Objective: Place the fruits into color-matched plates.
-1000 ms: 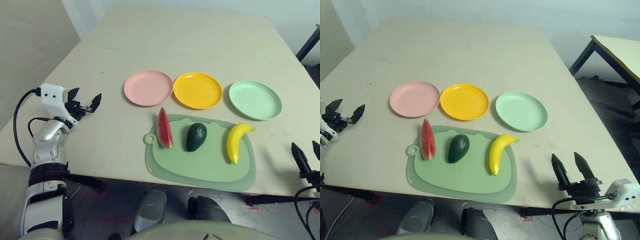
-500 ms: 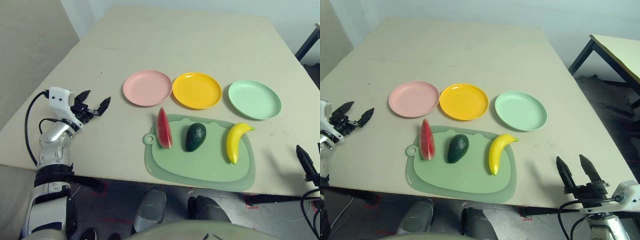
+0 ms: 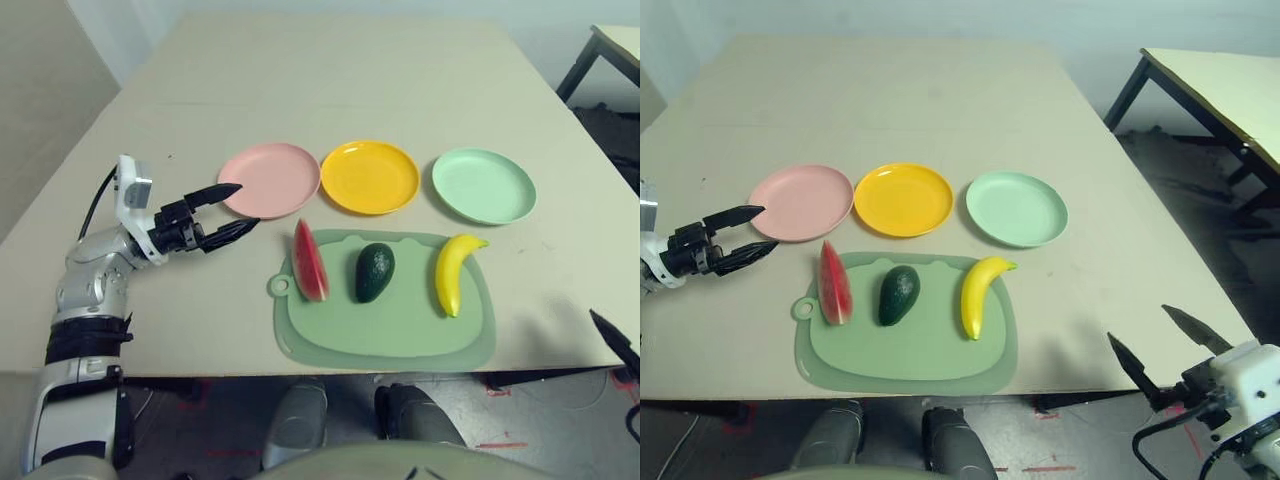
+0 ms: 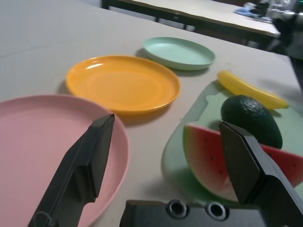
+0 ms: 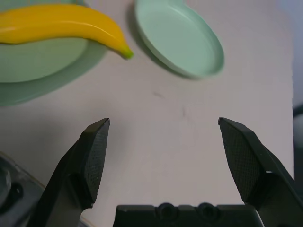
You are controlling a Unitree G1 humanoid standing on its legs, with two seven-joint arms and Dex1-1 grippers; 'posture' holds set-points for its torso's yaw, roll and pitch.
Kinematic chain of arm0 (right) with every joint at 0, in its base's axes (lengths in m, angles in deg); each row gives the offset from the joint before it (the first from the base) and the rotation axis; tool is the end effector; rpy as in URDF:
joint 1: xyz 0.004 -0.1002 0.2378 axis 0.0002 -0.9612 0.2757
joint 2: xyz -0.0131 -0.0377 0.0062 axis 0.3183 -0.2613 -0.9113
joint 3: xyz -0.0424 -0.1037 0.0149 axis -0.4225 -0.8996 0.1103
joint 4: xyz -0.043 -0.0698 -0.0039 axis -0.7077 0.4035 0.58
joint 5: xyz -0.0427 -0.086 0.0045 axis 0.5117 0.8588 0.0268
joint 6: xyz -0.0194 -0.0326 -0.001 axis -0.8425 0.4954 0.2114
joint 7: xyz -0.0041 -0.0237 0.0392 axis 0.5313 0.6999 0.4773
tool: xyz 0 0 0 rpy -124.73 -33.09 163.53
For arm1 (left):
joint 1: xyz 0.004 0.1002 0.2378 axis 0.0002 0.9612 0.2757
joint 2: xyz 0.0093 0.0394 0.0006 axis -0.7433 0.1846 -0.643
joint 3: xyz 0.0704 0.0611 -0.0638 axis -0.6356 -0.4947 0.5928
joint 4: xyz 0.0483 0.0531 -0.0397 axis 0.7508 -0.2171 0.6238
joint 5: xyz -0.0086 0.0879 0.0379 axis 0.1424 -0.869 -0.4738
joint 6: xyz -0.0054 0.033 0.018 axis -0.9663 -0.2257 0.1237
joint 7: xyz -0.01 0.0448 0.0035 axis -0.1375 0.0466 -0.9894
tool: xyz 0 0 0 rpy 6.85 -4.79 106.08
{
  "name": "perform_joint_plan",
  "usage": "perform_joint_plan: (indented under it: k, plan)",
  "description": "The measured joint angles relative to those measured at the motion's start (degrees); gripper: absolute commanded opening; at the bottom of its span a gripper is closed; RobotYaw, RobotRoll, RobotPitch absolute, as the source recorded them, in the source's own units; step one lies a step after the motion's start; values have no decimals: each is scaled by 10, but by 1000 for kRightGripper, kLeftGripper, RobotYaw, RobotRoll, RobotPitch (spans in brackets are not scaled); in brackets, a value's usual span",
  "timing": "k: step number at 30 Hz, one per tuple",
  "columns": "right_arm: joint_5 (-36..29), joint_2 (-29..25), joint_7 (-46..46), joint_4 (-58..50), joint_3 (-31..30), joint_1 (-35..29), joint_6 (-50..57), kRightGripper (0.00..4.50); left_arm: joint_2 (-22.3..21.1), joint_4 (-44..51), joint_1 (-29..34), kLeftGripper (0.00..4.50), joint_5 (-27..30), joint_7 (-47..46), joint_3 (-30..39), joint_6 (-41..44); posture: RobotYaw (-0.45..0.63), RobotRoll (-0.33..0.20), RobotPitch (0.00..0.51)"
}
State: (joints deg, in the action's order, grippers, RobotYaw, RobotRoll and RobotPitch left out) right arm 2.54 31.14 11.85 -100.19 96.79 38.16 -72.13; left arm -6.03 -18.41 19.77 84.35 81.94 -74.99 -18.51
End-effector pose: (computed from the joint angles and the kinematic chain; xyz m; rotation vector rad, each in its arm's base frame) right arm 0.0901 -0.3419 0.1709 -0.7544 0.1181 0.6322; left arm 0.2564 0.3280 0.1362 0.0892 -0.0582 -1.0583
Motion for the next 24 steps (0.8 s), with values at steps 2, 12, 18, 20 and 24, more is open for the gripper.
perform_joint_plan:
  k: [2, 12, 18, 20, 24]
  plan:
    - [5, -50, -18, -24, 2, 7, 36, 4481, 0, 12, 2, 4500, 8, 0, 2, 8, 134, 0, 143]
    - [84, -294, -148, 79, -171, 240, 68, 4481, -50, 59, 38, 4500, -19, 61, -13, -27, 189, 0, 129]
    - [154, -261, -236, 164, -377, 473, 19, 4481, -55, 93, 28, 4500, -33, 99, -52, -57, 214, 0, 130]
    - [177, -242, -256, 189, -417, 517, 0, 4481, -55, 108, 19, 4500, -32, 106, -56, -57, 226, 0, 132]
    - [217, -191, -291, 230, -483, 592, -35, 4481, -57, 142, -17, 4500, -28, 123, -75, -49, 229, 0, 138]
